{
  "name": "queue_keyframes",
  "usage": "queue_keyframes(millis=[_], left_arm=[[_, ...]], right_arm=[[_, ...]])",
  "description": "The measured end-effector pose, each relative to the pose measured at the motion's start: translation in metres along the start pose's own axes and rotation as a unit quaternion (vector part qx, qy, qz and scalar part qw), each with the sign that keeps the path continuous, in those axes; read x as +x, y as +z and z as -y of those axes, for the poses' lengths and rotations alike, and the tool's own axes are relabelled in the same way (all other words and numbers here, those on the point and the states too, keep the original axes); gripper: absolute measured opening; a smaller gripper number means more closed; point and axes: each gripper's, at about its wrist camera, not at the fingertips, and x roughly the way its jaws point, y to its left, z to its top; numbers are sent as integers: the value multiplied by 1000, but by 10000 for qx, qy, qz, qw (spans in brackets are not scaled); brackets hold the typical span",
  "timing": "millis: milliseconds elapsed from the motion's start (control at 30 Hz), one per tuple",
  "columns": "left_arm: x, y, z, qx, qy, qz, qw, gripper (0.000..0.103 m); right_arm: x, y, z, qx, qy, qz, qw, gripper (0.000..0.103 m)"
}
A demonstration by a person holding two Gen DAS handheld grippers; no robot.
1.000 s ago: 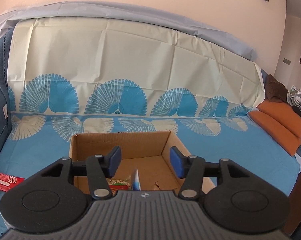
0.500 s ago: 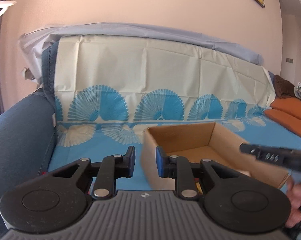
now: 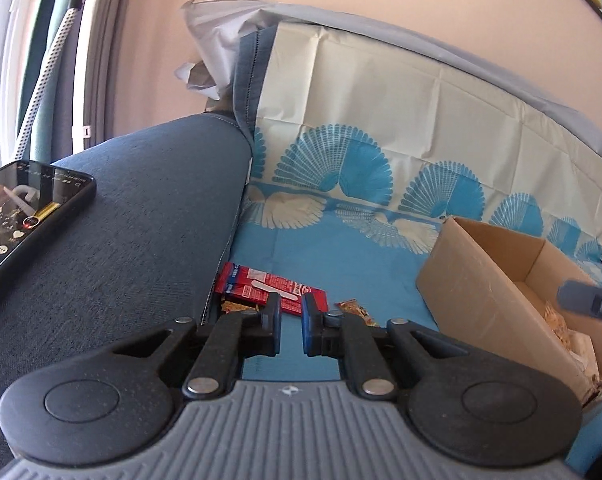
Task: Organize snacks
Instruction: 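Move both tools back toward the remaining snacks on the sofa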
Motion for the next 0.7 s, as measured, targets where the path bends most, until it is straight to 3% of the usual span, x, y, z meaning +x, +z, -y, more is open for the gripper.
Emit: queue_keyframes(millis=[100,267,333,400,467,700], left_arm=[[-2,3,-7,-135,-83,30,9999,12],[-3,4,-14,-341,-90,40,9994,13],[-2,5,-15,-372,-79,24,9993,13],[-1,5,-14,-359,-83,8,9993,13],[0,4,-13,-344,-79,-12,9994,14],[0,4,-14,-358,-47,-18,9993,21]], right_arm=[[21,-9,-23,-133,279,-463,9984,24],[51,-28,-49,-217,379,-1087,9931,26],[60,-30,-52,-185,364,-1177,9922,33],[70,-31,-51,-73,324,-1283,9912,51],[83,-32,-48,73,284,-1435,9892,61],[132,-58,-15,1302,45,-1981,9715,64]])
